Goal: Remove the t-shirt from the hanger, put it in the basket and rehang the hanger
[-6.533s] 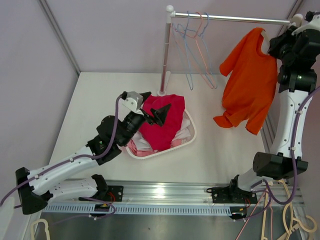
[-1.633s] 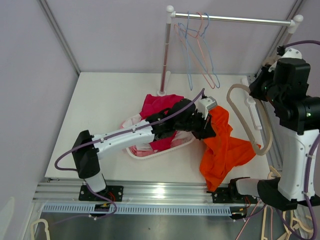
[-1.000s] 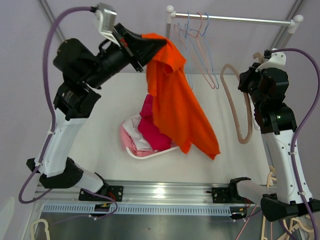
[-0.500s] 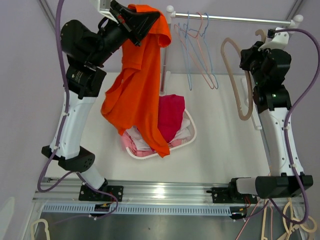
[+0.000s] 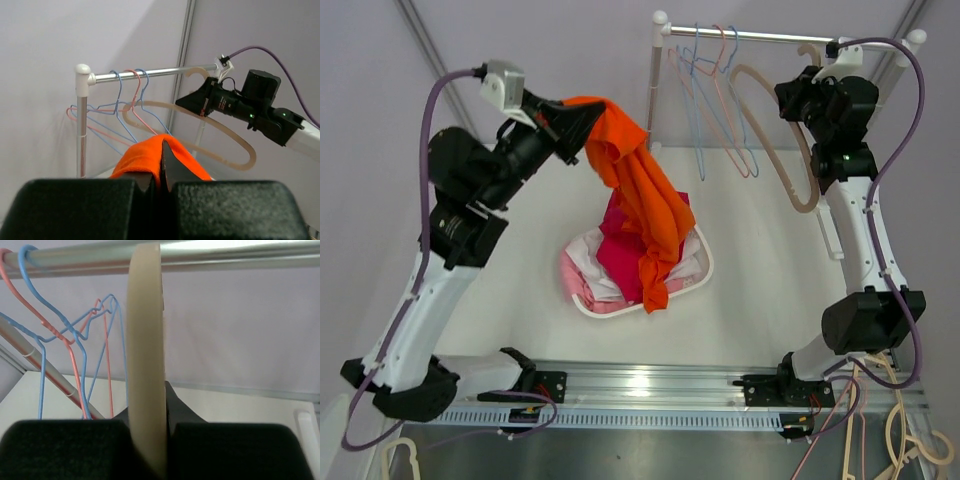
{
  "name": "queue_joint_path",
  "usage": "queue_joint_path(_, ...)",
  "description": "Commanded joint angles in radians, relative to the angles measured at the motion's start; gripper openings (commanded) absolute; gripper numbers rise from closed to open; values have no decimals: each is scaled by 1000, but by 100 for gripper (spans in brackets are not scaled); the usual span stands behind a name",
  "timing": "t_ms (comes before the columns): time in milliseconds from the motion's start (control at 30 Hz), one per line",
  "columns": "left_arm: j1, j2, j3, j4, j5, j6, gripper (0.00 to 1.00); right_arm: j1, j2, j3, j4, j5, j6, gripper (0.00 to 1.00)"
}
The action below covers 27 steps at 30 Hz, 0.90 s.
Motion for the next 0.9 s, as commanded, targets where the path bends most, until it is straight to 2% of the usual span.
queue_joint_path(0,-23,-108,-147,116,-124,-20,1,8,27,60,166,-52,-12,0)
queue_joint_path(67,-25,-151,-237,156,-156,-89,1,13,52,101,163,-64,-5,0)
queue_joint_path(100,-25,-202,-412,171,-180,-121,1,16,76,116,160,-65,-3,0)
queue_joint_path(200,-26,-257,-646,271,-208,-253,1,41,121,170,157,-54,-17,0)
queue_joint_path(233,-32,-251,-759,265,-207,-287,1,48,130,181,163,-40,-22,0)
queue_joint_path(300,-73,-225,-814,254,-231,-287,1,71,157,222,141,-22,-37,0)
queue_joint_path(333,-110,-201,-896,249,-251,-290,1,77,194,283,116,-5,-40,0)
queue_joint_path(467,-133,-101,-1007,280,-257,-347,1,108,276,403,37,54,-60,0)
queue_joint_path(667,-133,107,-963,271,-220,-369,1,153,338,469,14,130,-80,0)
queue_joint_path(733,-133,150,-975,324,-117,-414,1,157,358,495,-13,141,-80,0)
queue_joint_path(867,-135,264,-1000,409,-29,-473,1,160,378,500,-20,166,-74,0)
